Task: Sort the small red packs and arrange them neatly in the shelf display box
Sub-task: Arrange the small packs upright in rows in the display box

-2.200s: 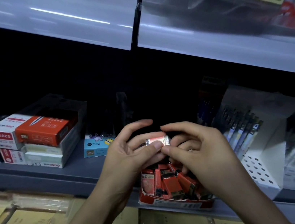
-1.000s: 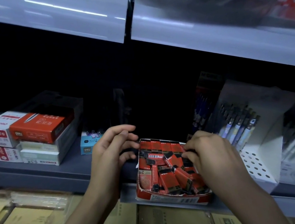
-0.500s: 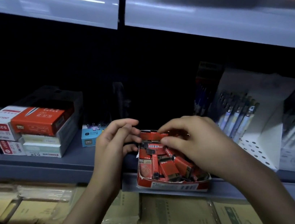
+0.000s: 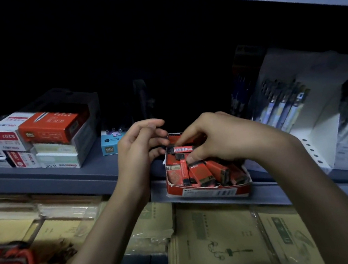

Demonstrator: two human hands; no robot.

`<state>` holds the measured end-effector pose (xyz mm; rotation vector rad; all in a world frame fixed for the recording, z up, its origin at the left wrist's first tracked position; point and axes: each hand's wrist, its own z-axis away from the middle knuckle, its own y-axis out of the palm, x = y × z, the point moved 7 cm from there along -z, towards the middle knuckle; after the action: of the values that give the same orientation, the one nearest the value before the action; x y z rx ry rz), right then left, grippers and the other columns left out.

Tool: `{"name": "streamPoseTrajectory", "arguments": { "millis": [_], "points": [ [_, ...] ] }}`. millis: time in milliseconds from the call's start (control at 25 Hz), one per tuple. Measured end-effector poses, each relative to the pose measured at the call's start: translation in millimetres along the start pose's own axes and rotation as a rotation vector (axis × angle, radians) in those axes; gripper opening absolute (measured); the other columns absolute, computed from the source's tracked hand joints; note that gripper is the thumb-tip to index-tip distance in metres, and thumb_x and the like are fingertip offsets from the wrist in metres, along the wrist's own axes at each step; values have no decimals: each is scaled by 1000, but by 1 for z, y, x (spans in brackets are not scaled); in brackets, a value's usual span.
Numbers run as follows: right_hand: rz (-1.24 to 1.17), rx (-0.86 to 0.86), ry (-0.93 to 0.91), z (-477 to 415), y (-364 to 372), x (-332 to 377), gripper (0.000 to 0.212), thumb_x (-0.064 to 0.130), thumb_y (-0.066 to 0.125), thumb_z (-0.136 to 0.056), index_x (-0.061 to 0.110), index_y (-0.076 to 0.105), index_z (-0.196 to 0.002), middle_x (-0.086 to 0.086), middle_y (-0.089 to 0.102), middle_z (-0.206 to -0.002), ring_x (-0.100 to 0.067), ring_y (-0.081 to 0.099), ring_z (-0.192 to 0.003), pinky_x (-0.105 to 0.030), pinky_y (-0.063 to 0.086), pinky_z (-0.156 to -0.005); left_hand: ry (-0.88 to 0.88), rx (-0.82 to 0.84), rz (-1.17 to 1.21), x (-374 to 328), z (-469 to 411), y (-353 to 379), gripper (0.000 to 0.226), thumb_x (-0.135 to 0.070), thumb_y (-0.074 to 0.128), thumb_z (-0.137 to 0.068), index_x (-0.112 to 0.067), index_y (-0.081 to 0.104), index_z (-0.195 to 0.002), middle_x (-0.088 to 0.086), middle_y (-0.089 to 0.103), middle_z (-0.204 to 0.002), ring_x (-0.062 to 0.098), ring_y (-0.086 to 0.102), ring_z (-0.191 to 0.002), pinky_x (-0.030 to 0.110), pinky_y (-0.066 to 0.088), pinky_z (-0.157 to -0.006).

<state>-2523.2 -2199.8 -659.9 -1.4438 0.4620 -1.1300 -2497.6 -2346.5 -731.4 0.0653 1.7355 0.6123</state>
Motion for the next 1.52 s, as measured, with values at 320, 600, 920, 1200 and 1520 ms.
{"name": "streamPoseTrajectory", "arguments": {
  "millis": [320, 600, 920, 1200, 1520],
  "points": [
    [118, -126, -93, 0, 3, -5, 31, 34, 67, -97, 34, 69, -127, 1, 67, -127, -20, 63, -115, -41, 56, -93, 8, -17, -20, 0, 1, 0, 24, -8, 50, -103, -9, 73, -99, 4, 69, -76, 12, 66, -68, 21, 52, -61],
    [-91, -244, -153, 15, -14, -16, 29, 28, 59, -102, 33, 69, -129, 14, 71, -117, -2, 64, -105, -25, 52, -89, 27, 9, -19, -2, 3, 1, 23, -9, 50, -104, -10, 73, -100, 3, 69, -80, 13, 66, -72, 21, 53, -60],
    [-406, -470, -290, 23, -36, 4, 31, 27, 61, -101, 33, 68, -131, 21, 71, -117, 8, 62, -110, -23, 51, -98, 341, 75, -283, -39, 15, 15, 28, -31, 45, -106, -22, 70, -115, 6, 71, -102, 21, 69, -89, 32, 59, -68],
    [-203, -559, -381, 16, -17, 59, 29, 29, 70, -95, 36, 72, -123, 8, 63, -105, -6, 62, -101, -33, 53, -90, -188, 76, 398, -33, 28, 30, 49, -48, 37, -107, -11, 68, -113, 12, 80, -103, 23, 78, -97, 36, 63, -66],
    [-240, -521, -409, 11, -23, 59, 31, 38, 52, -104, 36, 68, -129, 17, 69, -115, -2, 60, -113, -31, 48, -101, -414, 20, 754, -26, 20, 7, 30, -23, 50, -95, -5, 67, -111, 16, 70, -99, 23, 68, -85, 25, 55, -70]
  ]
}}
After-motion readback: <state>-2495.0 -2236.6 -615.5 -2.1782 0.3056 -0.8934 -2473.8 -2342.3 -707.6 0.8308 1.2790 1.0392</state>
